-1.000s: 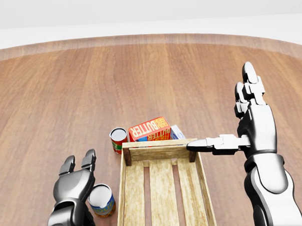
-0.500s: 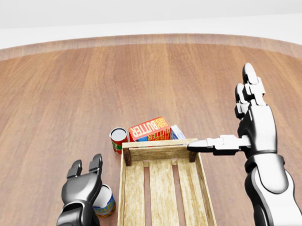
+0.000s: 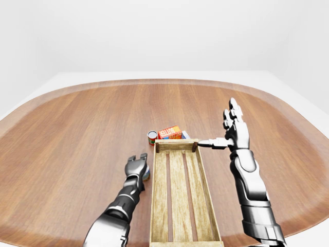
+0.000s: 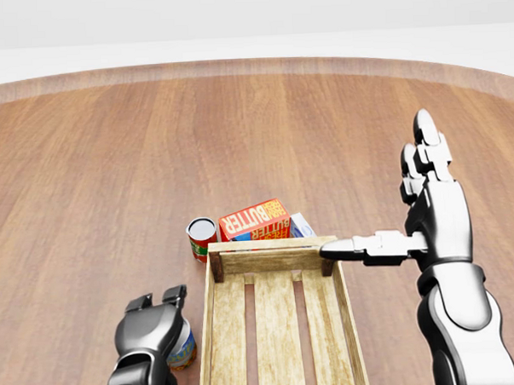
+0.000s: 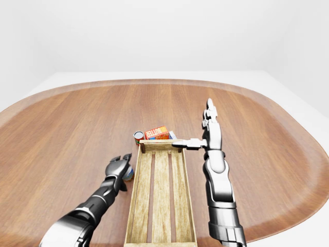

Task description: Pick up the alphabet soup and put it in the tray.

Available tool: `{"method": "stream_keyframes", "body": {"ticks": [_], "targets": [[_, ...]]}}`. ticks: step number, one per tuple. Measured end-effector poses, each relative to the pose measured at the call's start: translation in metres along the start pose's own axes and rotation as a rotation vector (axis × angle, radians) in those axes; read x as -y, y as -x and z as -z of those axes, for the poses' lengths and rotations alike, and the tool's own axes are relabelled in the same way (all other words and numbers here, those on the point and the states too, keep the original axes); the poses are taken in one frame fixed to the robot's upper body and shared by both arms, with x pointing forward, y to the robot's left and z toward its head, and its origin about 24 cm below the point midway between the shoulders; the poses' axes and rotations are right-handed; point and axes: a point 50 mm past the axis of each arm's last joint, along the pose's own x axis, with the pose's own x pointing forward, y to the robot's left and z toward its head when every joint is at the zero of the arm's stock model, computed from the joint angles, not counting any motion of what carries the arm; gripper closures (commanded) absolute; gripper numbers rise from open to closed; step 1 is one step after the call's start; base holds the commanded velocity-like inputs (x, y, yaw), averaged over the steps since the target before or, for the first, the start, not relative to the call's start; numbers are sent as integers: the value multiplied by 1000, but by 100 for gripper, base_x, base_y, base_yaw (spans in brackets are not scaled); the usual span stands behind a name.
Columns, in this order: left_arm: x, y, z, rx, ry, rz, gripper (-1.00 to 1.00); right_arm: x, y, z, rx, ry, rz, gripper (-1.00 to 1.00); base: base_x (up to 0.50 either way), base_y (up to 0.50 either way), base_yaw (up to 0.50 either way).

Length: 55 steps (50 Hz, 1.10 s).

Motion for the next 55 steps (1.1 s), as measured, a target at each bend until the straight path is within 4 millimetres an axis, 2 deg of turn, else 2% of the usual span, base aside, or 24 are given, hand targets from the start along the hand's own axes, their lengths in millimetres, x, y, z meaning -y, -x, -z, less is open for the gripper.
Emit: {"method": "stream_keyframes", "body": {"ticks": [7,14,35,45,55], "targets": [[-9,-4,0,-4,9,-24,100,0,0,0,-2,-1,0,-100,0,0,0],[-3,-3,3,-15,13,46,100,0,0,1,-3,-1,1,-100,0,0,0],[-2,-2,9,-37,51,50,100,1,2,3,-12,-2,3,-100,0,0,0],[-18,-1,6,24,36,4,100,1,2,3,-11,-2,3,-100,0,0,0],[-41,10,0,97,-10,-58,100,1,1,3,-11,-4,3,-100,0,0,0]]}}
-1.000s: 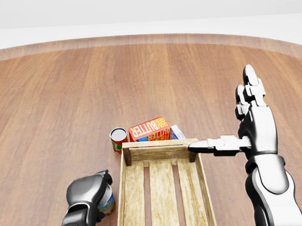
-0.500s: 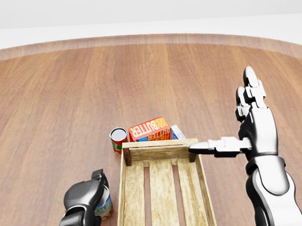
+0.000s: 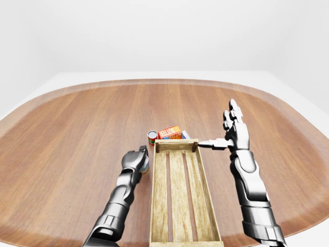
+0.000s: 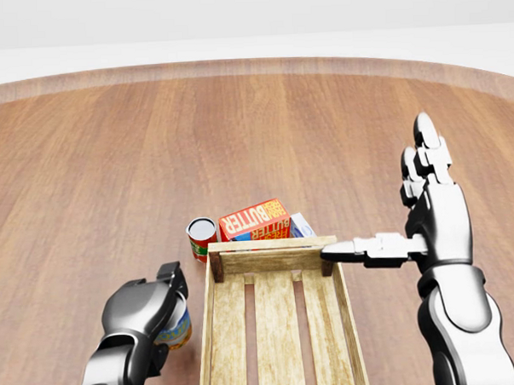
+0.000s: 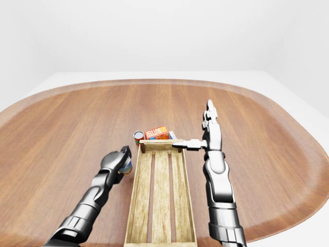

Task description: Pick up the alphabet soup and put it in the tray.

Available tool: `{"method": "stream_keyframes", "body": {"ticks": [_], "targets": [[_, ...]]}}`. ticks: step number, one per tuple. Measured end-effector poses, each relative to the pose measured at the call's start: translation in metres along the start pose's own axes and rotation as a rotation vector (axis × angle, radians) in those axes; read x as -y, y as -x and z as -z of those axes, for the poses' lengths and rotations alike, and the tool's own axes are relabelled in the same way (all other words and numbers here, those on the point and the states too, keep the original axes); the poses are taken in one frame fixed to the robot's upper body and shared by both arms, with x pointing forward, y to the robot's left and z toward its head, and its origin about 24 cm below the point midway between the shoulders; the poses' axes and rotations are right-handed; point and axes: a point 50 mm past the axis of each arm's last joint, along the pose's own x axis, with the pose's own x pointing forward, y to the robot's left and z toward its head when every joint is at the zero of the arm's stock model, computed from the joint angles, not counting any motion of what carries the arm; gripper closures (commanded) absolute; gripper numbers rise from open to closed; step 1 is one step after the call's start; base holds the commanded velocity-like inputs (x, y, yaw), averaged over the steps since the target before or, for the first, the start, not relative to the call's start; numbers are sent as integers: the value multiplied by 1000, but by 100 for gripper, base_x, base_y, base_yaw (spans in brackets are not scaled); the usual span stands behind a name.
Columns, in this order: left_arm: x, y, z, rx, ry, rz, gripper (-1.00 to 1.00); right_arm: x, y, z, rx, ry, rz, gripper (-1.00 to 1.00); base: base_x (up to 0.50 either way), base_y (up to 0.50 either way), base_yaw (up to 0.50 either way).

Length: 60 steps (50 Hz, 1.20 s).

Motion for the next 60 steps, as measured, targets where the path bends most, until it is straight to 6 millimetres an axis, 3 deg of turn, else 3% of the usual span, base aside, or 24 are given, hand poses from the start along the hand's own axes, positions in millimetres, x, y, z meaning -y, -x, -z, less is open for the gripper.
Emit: {"method": "stream_keyframes", "body": {"ticks": [25,43,60], "targets": [[-60,43,-10,31,-139,-152,100,0,1,-4,18,-5,0,-100,0,0,0],[-84,78,-24,33,-174,-230,100,0,2,-7,30,-6,-1,-100,0,0,0],[-95,101,-53,91,-194,-276,100,0,1,-4,18,-9,-1,-100,0,0,0]]}}
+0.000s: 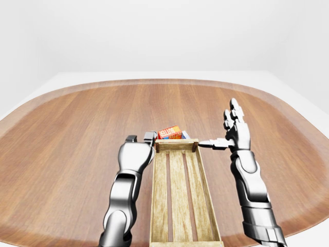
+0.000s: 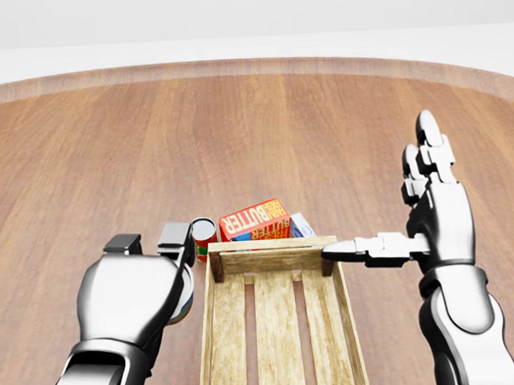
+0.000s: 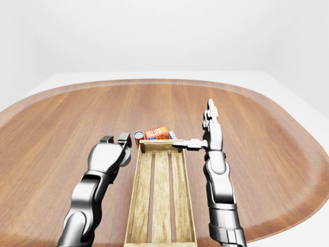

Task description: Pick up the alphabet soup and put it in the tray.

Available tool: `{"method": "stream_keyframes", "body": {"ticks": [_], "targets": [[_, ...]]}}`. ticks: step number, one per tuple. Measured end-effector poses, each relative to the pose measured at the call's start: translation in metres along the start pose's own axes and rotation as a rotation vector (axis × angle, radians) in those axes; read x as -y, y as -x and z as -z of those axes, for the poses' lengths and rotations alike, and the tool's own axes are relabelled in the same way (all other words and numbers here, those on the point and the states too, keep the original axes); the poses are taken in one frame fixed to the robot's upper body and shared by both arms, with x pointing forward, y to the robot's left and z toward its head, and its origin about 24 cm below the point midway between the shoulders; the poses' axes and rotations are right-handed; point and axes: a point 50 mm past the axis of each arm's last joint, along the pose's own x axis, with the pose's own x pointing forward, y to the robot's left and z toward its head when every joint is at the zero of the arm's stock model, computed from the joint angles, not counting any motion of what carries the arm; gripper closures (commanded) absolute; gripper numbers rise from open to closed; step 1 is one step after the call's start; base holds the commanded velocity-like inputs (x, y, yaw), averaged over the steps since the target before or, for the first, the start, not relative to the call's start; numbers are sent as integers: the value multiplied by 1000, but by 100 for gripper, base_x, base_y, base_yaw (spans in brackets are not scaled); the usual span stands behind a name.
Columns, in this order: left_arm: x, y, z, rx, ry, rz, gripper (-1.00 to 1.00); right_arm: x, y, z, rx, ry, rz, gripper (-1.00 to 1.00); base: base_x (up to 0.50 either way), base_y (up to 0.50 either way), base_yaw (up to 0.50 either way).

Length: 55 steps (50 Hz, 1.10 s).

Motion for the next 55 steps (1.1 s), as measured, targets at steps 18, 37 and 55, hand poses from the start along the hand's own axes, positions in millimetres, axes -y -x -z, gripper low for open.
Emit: {"method": "stream_keyframes", "body": {"ticks": [18,37,55], "targets": [[7,3,-38,115,2,25,100,3,0,7,-29,-5,2,-100,0,0,0],[37,-14,-62,192,3,122,100,5,1,13,-56,-7,5,-100,0,0,0],[66,-29,-78,236,9,209,100,5,0,16,-71,-9,4,-100,0,0,0]]}}
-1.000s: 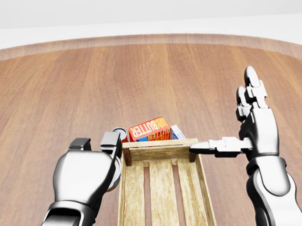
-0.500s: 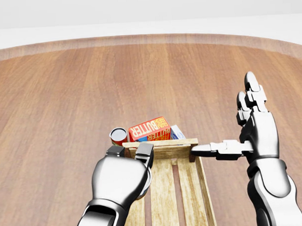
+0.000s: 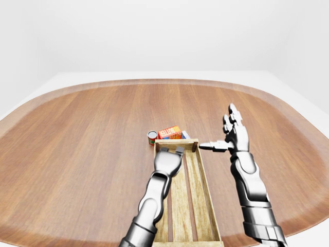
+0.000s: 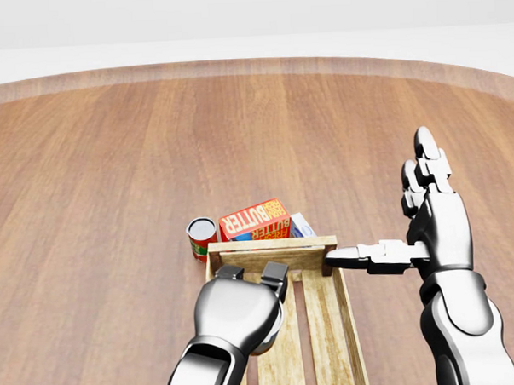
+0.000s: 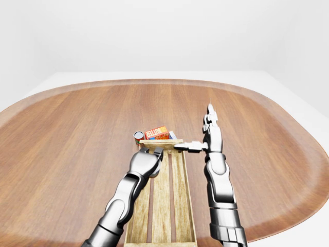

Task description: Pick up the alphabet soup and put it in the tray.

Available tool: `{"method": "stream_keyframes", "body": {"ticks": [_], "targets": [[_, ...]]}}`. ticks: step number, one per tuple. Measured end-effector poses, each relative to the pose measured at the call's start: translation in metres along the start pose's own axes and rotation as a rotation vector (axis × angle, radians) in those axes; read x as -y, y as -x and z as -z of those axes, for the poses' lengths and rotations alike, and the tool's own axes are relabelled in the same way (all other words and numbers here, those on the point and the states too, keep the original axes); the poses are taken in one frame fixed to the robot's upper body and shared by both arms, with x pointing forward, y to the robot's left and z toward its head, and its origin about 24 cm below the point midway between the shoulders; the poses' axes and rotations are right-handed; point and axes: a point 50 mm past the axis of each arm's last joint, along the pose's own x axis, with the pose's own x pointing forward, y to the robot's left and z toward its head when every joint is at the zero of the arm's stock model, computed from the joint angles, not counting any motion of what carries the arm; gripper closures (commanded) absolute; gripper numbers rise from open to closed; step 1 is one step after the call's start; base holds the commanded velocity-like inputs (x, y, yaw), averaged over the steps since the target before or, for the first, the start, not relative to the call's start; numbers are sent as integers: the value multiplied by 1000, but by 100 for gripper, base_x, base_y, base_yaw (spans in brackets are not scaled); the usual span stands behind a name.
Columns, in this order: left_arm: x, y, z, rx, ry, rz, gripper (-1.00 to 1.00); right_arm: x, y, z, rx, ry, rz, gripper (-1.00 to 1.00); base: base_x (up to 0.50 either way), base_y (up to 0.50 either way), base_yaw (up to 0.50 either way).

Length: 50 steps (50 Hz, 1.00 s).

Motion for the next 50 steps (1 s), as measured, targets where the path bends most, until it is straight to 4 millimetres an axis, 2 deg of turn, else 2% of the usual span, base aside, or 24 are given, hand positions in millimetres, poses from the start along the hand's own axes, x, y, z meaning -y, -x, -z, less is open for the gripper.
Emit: {"method": "stream_keyframes", "body": {"ticks": [18,50], "targets": [[23,-27,-2,20,47,72,100,1,0,1,-3,-1,-3,-100,0,0,0],[52,-52,-2,7,147,136,100,2,2,1,-4,-3,-3,-100,0,0,0]]}}
